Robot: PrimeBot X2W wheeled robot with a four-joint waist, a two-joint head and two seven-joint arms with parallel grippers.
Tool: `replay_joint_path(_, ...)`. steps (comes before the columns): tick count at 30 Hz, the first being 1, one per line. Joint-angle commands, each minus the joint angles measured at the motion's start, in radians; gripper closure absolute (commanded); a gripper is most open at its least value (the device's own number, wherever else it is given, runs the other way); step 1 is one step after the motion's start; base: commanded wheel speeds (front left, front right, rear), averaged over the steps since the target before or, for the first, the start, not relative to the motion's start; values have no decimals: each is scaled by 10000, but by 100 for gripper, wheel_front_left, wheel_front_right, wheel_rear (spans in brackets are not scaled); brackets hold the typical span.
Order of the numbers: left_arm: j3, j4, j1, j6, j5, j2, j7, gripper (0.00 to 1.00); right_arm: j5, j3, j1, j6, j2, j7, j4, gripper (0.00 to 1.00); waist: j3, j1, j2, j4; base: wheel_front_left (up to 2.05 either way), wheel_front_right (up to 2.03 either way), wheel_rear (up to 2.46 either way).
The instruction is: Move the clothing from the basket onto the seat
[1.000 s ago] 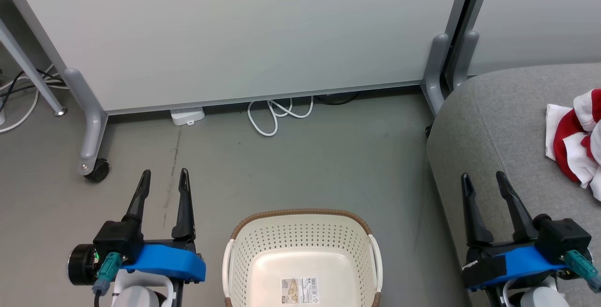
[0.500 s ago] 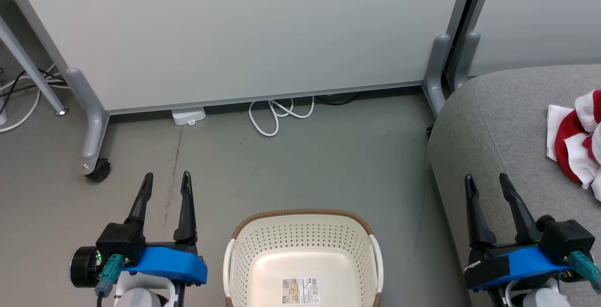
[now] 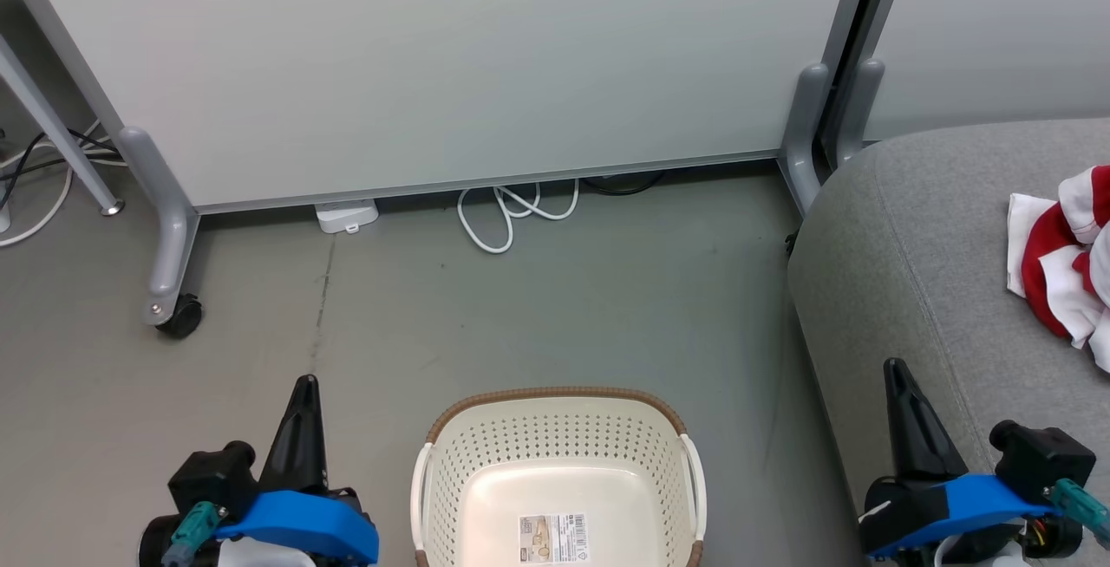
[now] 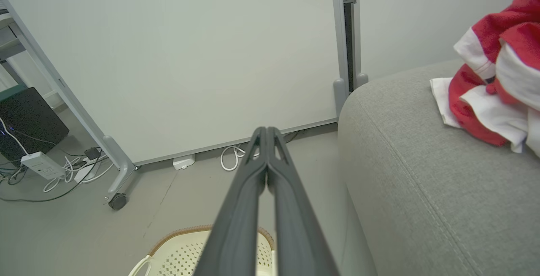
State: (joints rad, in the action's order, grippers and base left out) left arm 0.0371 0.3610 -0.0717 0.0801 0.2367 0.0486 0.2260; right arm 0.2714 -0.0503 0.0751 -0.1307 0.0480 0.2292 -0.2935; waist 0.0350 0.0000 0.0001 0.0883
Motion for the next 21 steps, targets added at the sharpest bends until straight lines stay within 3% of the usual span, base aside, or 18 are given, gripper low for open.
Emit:
replay_joint_path(1, -118, -191, -252, 45, 450, 13, -89, 100, 467, -55, 148, 0, 18, -99, 165, 100, -3, 0, -1, -14, 0, 0, 0)
replay_joint_path(21, -455, -503, -276, 174, 3940, 16, -922, 100, 3864, -186, 190, 0, 22, -949, 299, 100, -56, 0, -1, -160, 0, 0, 0)
